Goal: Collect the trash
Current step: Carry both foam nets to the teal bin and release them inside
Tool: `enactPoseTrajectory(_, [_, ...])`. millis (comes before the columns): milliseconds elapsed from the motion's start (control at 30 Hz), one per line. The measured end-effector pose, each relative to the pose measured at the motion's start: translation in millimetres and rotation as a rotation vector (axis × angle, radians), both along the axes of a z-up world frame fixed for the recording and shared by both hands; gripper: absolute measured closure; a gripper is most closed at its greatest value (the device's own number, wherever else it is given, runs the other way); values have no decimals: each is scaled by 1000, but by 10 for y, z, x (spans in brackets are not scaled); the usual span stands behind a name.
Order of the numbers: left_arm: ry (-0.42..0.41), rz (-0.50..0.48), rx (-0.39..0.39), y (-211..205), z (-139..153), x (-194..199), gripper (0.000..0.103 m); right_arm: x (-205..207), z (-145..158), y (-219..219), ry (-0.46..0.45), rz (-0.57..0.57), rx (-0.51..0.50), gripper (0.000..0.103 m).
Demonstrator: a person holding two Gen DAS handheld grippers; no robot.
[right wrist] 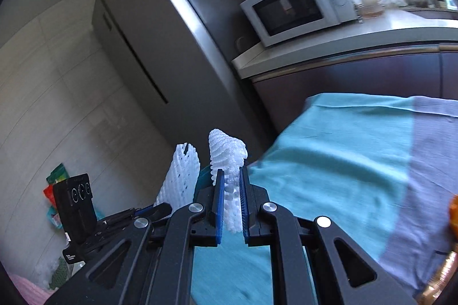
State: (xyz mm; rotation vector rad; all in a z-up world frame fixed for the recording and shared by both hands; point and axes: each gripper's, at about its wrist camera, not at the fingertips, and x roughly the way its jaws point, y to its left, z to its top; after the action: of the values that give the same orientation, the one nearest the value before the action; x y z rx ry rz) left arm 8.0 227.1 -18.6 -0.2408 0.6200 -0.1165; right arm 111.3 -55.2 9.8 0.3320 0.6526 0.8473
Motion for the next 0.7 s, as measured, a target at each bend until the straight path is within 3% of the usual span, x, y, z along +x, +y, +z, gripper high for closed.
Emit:
enactPoseTrajectory(267, [65, 131, 8, 589, -241, 105, 90, 187, -172, 718, 37, 86, -69, 94])
enactPoseTrajectory(700, [184, 206, -15, 866, -737, 366, 86, 386, -425, 1540, 102, 155, -189, 93])
